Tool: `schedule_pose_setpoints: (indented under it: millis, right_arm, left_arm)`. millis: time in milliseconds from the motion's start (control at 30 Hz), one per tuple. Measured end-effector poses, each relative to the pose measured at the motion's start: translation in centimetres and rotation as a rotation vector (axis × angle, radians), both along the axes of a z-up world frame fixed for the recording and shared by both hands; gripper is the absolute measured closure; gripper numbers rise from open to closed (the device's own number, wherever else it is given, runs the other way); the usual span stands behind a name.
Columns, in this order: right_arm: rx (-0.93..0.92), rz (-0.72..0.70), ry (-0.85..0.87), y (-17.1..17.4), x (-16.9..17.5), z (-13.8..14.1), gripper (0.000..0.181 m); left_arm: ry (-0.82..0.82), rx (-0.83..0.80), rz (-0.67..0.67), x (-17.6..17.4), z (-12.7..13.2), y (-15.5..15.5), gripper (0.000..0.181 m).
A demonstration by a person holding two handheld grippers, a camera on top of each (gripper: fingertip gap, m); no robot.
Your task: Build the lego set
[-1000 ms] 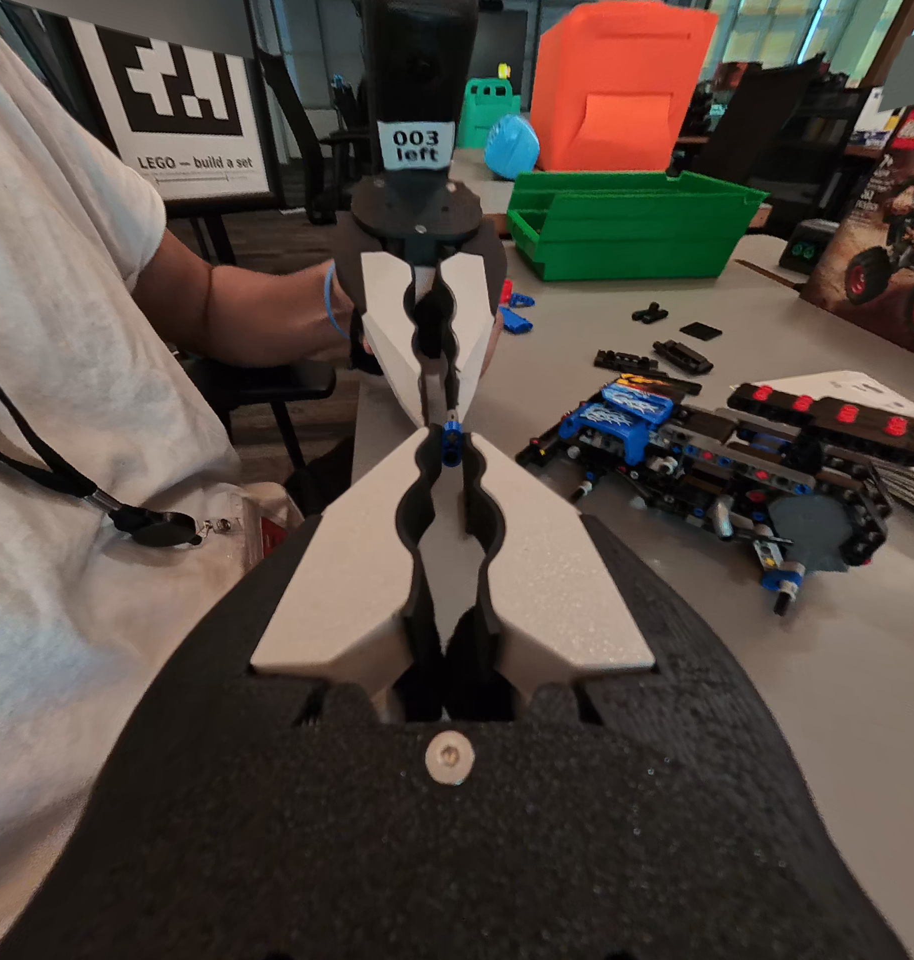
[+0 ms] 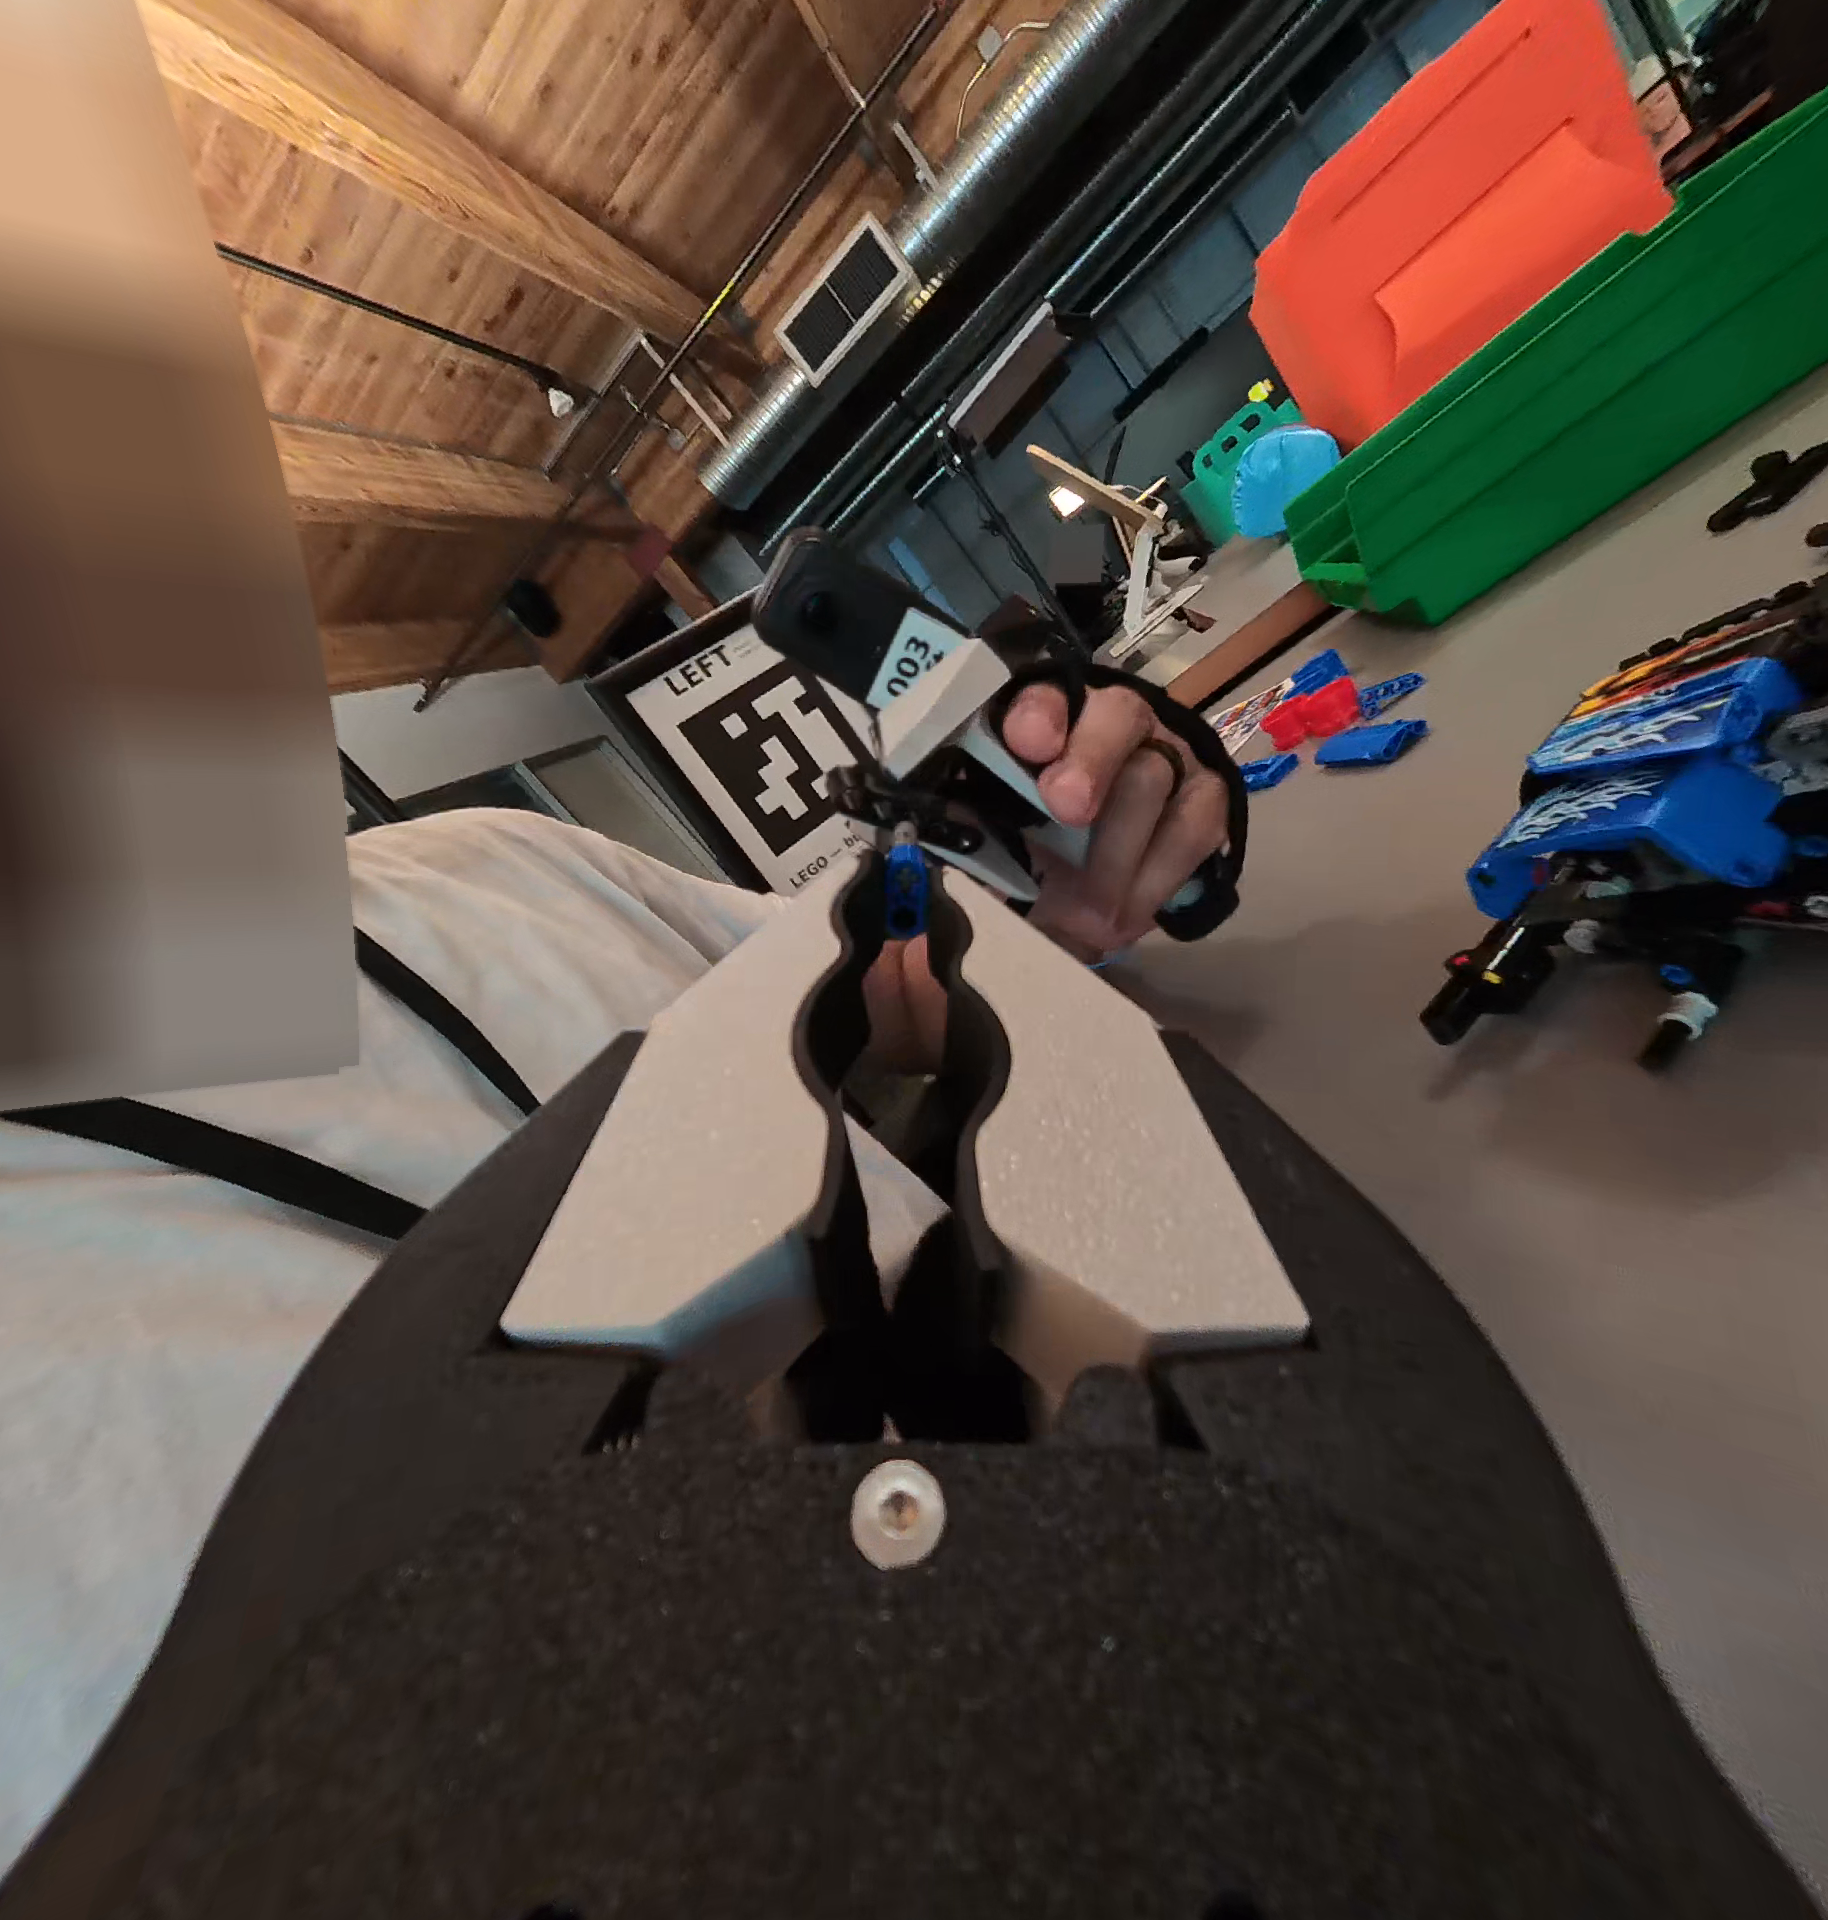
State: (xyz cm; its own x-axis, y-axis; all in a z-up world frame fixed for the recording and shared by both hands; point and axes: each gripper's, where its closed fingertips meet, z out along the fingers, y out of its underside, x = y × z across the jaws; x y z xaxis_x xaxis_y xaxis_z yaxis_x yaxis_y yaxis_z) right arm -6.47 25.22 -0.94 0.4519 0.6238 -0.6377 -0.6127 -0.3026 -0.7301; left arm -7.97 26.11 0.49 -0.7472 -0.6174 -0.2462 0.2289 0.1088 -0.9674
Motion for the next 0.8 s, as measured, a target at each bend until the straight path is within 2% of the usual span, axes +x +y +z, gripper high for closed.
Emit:
schedule_pose_setpoints:
  millis: [167,367,600,800]
  right_arm:
    - [0.018,0.038,0.072,-0.1,-0.7,0.7,0.175]
    - [-0.001,-0.008,0.043,0.3,-0.6,0.4,0.175]
    - [-0.024,-0.015,0.008,0.6,-0.7,0.0,0.175]
    - [-0.029,-0.028,-0.054,0.4,-0.8,-0.2,0.175]
  left_arm:
    - [0.012,-0.017,-0.014,-0.1,-0.5,-0.2,0.176]
    - [0.013,-0.034,0.027,0.3,-0.8,0.3,0.176]
    - [-0.001,0.042,0.059,0.6,-1.7,0.2,0.176]
    - [-0.003,0.042,0.049,0.4,-1.8,0.0,0.176]
